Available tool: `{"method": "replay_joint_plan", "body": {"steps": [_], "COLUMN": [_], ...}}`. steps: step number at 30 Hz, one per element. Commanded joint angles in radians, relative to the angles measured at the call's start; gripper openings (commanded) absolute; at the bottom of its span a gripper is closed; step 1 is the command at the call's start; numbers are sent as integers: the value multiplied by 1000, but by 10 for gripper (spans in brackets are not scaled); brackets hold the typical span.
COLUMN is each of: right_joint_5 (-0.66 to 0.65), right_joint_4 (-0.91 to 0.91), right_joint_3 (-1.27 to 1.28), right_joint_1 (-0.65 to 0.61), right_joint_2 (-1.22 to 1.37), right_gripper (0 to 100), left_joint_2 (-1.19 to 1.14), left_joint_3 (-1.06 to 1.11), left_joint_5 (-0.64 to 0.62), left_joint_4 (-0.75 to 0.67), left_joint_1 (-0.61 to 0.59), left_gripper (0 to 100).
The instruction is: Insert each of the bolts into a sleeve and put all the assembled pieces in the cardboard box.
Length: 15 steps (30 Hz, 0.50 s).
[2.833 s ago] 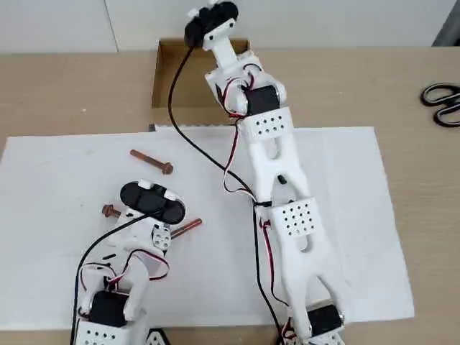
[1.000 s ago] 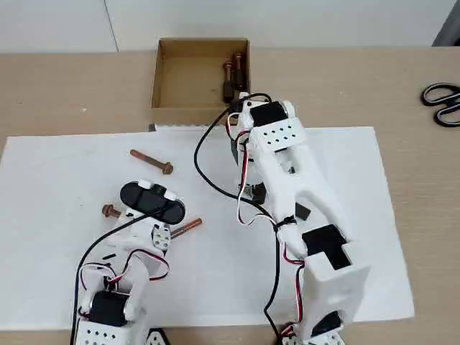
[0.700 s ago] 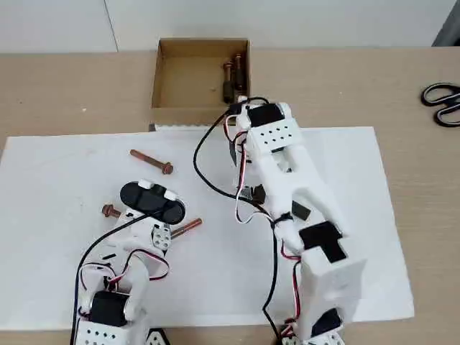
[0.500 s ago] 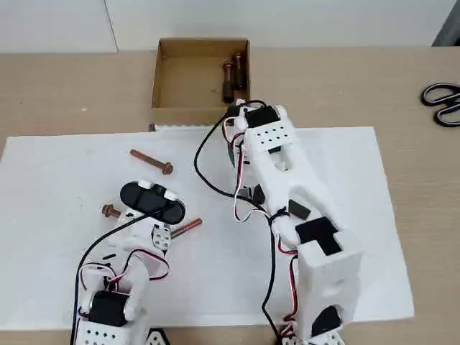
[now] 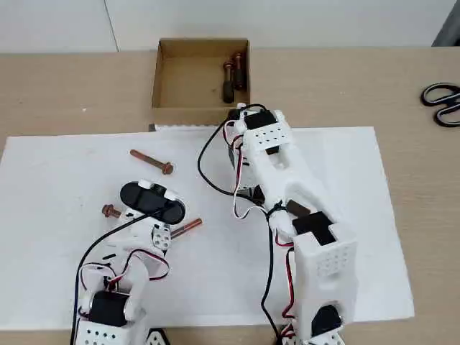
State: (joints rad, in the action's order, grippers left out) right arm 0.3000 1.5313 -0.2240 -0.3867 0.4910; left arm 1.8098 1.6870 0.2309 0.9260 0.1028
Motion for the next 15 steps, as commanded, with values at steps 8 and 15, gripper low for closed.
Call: {"method": "replay_joint_plan", "body": {"steps": [8,15], "right_joint_5": [-97,-110], "right_joint_4": [24,154], "right_joint_3": [-14,-216], "right_joint_1": [-12,-8], "right_joint_2": [-5,-62], "right_gripper": [4,3], "left_joint_2": [11,11], "left_joint_3": [-4,-4], "left_joint_5": [5,5], "left_joint_4": [3,3], "left_joint_1": [-5,-5], "left_gripper": [6,6]}}
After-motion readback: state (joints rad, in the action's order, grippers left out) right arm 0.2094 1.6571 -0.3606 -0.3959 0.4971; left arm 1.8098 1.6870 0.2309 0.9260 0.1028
